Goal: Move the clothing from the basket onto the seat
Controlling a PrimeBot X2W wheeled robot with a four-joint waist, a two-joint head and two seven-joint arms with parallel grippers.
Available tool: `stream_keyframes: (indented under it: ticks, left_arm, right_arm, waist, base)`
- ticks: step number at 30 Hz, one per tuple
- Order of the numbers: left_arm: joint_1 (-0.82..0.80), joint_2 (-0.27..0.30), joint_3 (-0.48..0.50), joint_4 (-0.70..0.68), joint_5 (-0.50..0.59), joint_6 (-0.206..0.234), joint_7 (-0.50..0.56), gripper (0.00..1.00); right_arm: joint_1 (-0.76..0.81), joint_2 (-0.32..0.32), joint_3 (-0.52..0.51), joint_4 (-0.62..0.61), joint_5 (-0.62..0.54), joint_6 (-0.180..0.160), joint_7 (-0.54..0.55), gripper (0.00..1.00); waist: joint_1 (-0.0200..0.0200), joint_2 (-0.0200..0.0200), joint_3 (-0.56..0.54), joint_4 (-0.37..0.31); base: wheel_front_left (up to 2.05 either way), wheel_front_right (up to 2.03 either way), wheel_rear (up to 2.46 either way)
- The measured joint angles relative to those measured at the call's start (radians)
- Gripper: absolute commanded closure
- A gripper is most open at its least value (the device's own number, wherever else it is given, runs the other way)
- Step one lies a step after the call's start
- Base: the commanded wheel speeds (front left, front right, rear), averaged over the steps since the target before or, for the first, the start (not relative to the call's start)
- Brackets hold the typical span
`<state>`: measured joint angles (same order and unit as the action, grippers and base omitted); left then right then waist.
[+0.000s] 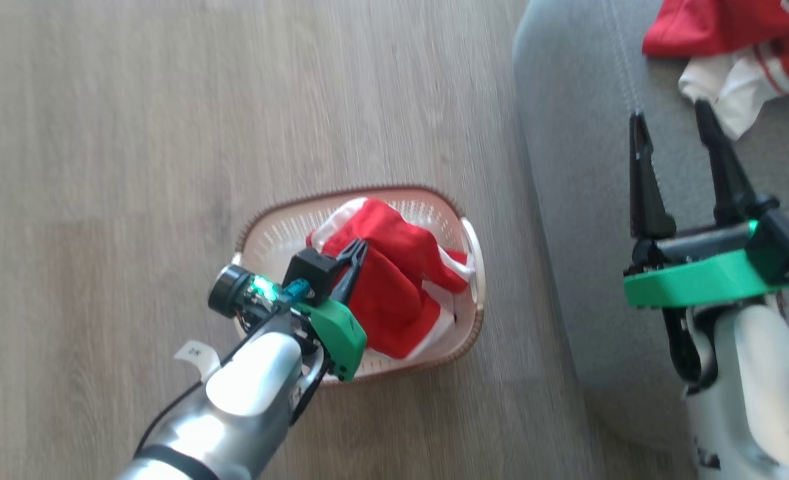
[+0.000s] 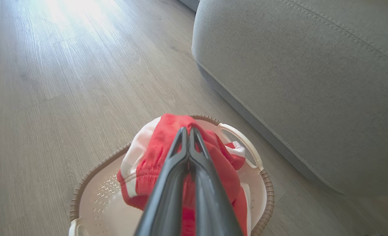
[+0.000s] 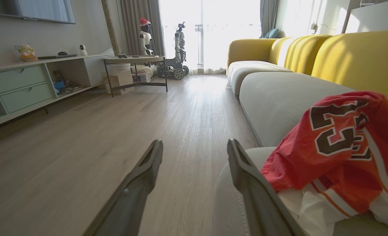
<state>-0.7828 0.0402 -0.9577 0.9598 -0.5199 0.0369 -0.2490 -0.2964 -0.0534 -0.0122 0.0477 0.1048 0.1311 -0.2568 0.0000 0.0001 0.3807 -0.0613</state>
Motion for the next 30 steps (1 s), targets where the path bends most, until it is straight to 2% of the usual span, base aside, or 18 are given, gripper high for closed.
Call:
stream_keyframes:
  ticks: [11, 12, 13, 14, 22, 30]
  left_arm:
    - [0.106, 0.005, 0.019, -0.08, -0.028, 0.029, 0.0, 1.0]
    - [0.112, 0.007, 0.024, -0.088, -0.031, 0.034, 0.0, 0.87]
    - [0.118, 0.009, 0.031, -0.1, -0.034, 0.035, 0.0, 0.59]
    - [0.123, 0.012, 0.037, -0.113, -0.034, 0.036, 0.0, 0.0]
    - [0.179, 0.029, 0.072, -0.195, -0.047, 0.071, 0.0, 0.0]
    - [0.216, 0.072, 0.128, -0.268, -0.072, 0.105, 0.0, 0.0]
  right_arm:
    - [0.112, 0.001, -0.032, 0.048, -0.008, 0.0, 0.0, 0.0]
    - [0.115, 0.001, -0.035, 0.049, -0.008, 0.0, 0.0, 0.0]
    - [0.121, 0.001, -0.036, 0.05, -0.008, 0.0, 0.0, 0.0]
    - [0.129, 0.001, -0.037, 0.052, -0.008, 0.0, 0.0, 0.0]
    - [0.173, 0.001, -0.044, 0.063, -0.008, 0.0, 0.007, 0.0]
    - [0.203, 0.001, -0.045, 0.061, -0.008, 0.0, 0.013, 0.0]
  waist:
    - [0.0, 0.0, -0.201, 0.033]
    - [0.0, 0.0, -0.216, 0.036]
    - [0.0, 0.0, -0.23, 0.038]
    - [0.0, 0.0, -0.244, 0.04]
    - [0.0, 0.0, -0.327, 0.055]
    - [0.0, 0.0, -0.368, 0.059]
  base:
    - [0.0, 0.0, 0.0]
    - [0.0, 0.0, 0.0]
    - [0.0, 0.0, 0.0]
    - [0.0, 0.0, 0.0]
    - [0.0, 0.0, 0.0]
    - [0.0, 0.0, 0.0]
